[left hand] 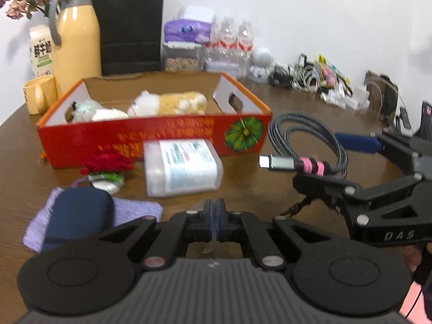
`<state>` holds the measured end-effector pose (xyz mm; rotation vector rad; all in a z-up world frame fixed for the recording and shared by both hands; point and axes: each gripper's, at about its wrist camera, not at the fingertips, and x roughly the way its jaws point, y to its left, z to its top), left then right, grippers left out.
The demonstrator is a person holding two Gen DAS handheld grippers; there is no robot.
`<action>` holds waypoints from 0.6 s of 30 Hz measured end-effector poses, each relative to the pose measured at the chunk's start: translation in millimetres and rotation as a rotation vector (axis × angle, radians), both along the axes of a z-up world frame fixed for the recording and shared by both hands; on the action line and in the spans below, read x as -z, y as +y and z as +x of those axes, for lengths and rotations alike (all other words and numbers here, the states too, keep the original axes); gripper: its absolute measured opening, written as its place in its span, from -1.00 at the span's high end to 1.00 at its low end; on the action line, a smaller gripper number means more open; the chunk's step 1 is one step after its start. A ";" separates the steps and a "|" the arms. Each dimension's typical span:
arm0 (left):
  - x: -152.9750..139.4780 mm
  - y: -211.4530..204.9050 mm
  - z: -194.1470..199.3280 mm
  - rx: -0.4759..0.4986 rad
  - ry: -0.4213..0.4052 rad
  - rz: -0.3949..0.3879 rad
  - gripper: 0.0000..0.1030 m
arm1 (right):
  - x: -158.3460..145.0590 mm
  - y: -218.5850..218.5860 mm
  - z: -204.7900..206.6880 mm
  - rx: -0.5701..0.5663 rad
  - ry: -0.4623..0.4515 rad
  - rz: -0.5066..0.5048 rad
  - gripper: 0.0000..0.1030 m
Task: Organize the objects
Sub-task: 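Carry the strap and cable over the box and open both tools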
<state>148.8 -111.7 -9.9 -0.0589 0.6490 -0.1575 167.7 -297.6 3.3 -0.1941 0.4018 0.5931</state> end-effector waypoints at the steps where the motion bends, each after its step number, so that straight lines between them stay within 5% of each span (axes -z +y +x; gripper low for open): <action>1: -4.9 4.3 0.0 -0.005 -0.014 -0.011 0.94 | -1.5 1.6 0.7 0.001 -0.003 0.003 -0.71; 18: -78.4 75.0 53.7 -0.090 -0.231 -0.098 0.94 | -34.0 54.0 51.0 0.058 -0.067 0.087 -0.71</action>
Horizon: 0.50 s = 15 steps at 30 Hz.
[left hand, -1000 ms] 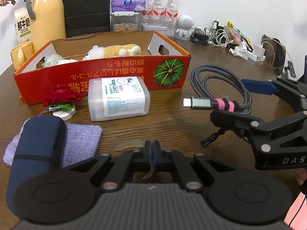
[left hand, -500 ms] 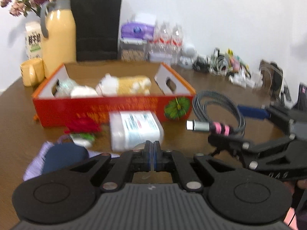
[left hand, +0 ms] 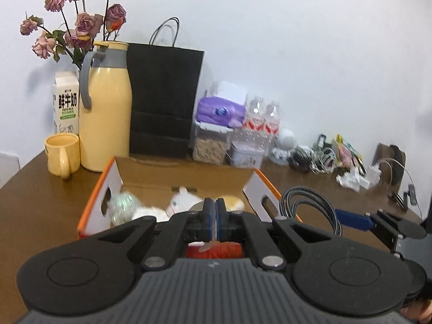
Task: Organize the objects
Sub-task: 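Carry the strap and cable over the box and open both tools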
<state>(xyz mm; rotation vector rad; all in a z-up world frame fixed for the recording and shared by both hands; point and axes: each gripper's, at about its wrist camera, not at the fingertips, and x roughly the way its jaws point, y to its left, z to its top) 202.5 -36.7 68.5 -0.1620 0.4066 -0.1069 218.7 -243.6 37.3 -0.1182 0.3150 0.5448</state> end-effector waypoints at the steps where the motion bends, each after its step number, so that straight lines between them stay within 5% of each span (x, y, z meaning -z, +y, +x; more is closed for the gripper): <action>1: -1.4 3.5 7.7 -0.003 -0.005 0.000 0.94 | -0.9 4.5 6.4 0.007 0.003 0.005 -0.71; 15: 38.2 35.8 105.3 -0.041 0.071 -0.013 0.94 | 33.7 42.6 97.9 0.126 0.113 0.012 -0.71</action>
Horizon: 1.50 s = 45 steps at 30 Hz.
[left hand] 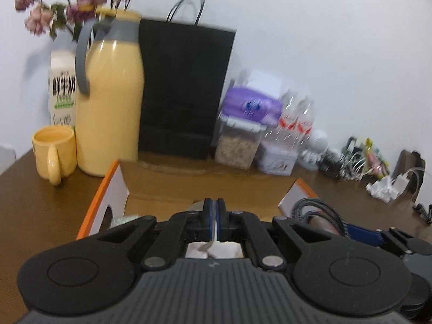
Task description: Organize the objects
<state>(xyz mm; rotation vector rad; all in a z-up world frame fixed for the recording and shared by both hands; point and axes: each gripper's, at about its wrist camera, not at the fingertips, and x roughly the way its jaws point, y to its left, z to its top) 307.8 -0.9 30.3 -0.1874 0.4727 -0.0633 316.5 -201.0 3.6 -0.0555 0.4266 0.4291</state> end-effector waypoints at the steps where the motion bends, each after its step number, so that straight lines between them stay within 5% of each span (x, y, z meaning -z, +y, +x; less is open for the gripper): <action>1: 4.9 1.7 4.0 0.003 0.019 0.005 0.94 | 2.7 0.0 1.2 -0.002 0.012 0.002 -0.71; 12: 17.4 -2.5 7.6 -0.031 0.044 0.066 0.87 | 12.2 3.8 4.2 -0.014 0.037 -0.004 -0.75; 13: 17.0 -3.3 7.2 -0.034 0.040 0.077 0.71 | 12.4 4.1 3.6 -0.011 0.037 -0.008 -0.78; 15: 15.3 -4.0 4.3 -0.040 0.025 0.083 -0.03 | 11.5 3.4 1.8 -0.012 0.025 -0.005 -0.91; 16: 14.0 -4.2 1.7 -0.057 0.006 0.091 -0.61 | 10.5 3.2 0.0 -0.009 0.017 -0.005 -1.00; 17: 12.5 -4.5 -2.0 -0.073 -0.023 0.099 -0.87 | 9.5 2.7 -1.6 -0.003 0.007 -0.004 -1.00; 19: 8.7 -4.5 -8.0 -0.087 -0.061 0.103 -1.00 | 7.9 1.2 -3.4 -0.004 0.004 0.003 -1.00; 45: -6.5 -8.9 -28.3 -0.085 -0.119 0.116 -1.00 | 0.1 -1.5 -18.1 0.020 -0.046 0.005 -1.00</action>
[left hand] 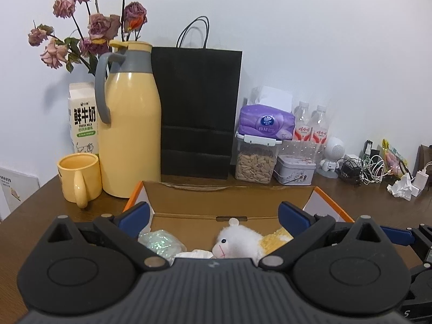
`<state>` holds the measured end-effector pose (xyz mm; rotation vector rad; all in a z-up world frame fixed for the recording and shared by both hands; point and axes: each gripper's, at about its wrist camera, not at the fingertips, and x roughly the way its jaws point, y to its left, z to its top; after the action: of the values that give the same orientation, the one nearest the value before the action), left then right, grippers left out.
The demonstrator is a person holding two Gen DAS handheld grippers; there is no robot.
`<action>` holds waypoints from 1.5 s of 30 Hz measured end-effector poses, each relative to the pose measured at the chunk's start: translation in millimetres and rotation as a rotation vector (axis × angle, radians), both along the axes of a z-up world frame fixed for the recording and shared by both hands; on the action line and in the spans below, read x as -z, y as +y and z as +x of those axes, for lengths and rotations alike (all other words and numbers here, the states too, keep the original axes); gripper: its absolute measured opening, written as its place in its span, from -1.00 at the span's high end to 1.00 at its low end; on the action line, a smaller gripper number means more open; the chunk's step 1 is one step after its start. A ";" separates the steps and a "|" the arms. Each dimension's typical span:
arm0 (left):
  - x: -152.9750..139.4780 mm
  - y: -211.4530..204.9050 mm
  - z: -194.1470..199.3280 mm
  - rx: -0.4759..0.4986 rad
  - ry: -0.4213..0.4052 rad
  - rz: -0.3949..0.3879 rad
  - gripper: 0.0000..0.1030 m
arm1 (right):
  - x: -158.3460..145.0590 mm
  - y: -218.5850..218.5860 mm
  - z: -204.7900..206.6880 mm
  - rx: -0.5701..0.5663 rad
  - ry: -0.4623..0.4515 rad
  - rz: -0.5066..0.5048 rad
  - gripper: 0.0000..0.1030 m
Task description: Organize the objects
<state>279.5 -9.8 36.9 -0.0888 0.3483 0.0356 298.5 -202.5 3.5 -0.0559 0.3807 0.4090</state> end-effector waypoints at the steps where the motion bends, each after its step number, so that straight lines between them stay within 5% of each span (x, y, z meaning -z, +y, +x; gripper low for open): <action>1: -1.2 0.5 -2.6 -0.001 -0.003 -0.001 -1.00 | -0.7 0.0 -1.8 0.001 -0.004 -0.002 -1.00; 23: -4.2 24.5 -78.5 -0.026 0.017 0.031 -1.00 | -2.0 -4.0 -73.1 0.004 0.013 -0.013 -1.00; 45: 34.6 66.1 -111.7 -0.053 0.054 0.081 -1.00 | 35.0 16.1 -101.9 -0.006 0.084 -0.065 -1.00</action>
<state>167.7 56.4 2.3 -0.0165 0.3977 0.1045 196.6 -186.4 -31.5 -0.1036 0.4769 0.4061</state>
